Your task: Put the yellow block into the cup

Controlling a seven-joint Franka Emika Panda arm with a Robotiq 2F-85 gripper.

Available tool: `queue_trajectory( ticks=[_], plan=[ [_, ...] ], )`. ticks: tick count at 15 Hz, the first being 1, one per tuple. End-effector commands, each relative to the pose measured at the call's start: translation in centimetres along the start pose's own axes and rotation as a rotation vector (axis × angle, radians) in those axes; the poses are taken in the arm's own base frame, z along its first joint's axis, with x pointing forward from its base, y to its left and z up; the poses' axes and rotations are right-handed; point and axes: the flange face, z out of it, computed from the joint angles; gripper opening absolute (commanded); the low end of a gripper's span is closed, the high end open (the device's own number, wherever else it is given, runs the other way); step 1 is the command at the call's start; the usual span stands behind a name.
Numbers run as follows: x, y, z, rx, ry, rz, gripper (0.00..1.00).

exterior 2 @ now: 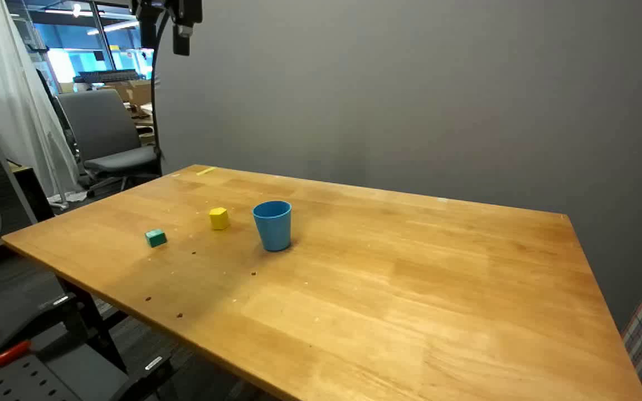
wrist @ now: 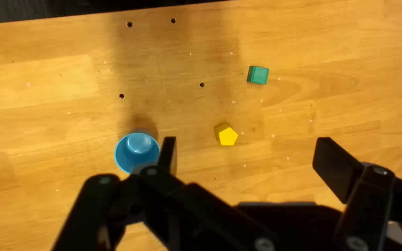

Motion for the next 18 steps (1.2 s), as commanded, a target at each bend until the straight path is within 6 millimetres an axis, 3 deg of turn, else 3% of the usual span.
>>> queue_trajectory(
  ticks=[1,3,9,12,14,18],
  plan=[
    [0.0,0.0,-0.2,0.000,0.003,-0.001,1.00],
    [1.4,-0.7,1.5,0.000,-0.003,0.018,1.00],
    [7.4,-7.4,14.6,0.037,-0.113,-0.030,1.00],
    [9.4,-10.4,20.3,-0.009,-0.112,-0.039,1.00],
    [10.3,-11.6,22.9,-0.077,-0.065,-0.026,1.00],
    [11.2,-12.1,25.8,-0.219,0.009,0.008,1.00]
  ],
)
